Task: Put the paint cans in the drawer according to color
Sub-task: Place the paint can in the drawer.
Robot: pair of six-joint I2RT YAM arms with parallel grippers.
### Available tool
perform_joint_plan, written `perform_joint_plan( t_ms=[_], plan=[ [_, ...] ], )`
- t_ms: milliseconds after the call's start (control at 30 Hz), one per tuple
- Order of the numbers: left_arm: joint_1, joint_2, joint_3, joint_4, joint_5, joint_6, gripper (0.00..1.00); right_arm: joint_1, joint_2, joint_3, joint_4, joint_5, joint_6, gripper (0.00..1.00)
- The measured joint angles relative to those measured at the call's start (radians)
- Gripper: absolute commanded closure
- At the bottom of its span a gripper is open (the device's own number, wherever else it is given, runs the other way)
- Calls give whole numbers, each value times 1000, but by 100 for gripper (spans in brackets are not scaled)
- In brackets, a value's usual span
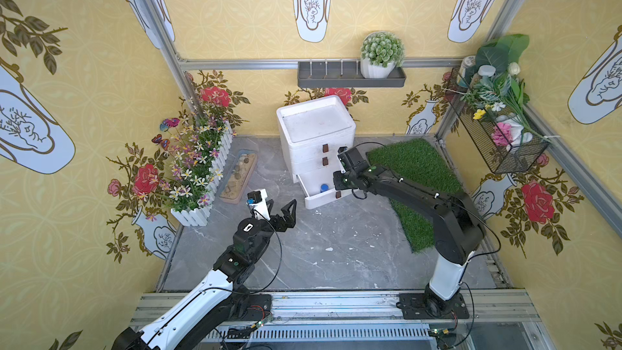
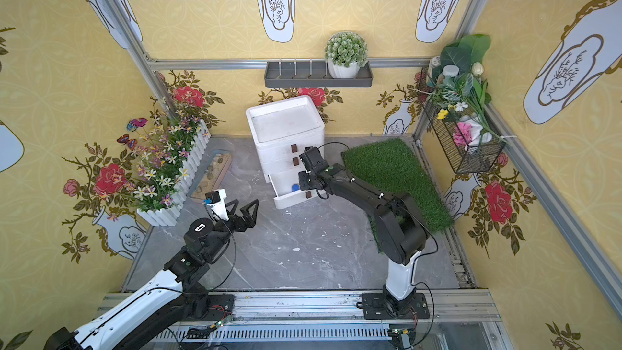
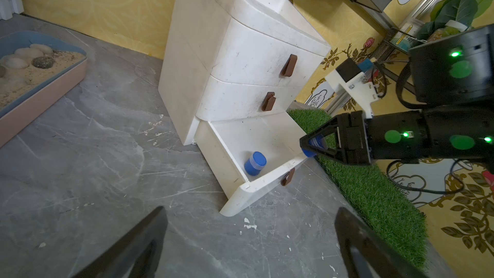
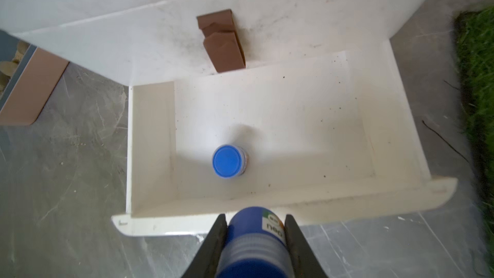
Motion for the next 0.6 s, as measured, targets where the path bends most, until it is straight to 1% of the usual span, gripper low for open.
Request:
perform_joint_plan(
  t_ms=[167,267,300,367,467,600],
  plan=[
    [1,-4,-1,-11,-7,5,0,-26,97,62,0,-11,-16,66],
    [1,-4,-1,-14,-13,7,0,-38,129,82,1,-11,-29,62],
    [2,-4,-1,-14,-16,7,0,-42,138,87,2,-10,-33,60],
    [2,-5,-1,-17,-16,8,0,-45,150,93,1,-11,-36,52],
    [2,-10,-1,-21,-16,11,0,-48,164,107,2,-11,-42,46],
    [2,-16,-1,-24,-16,11,0,-47,158,110,0,-11,-56,46]
  ],
)
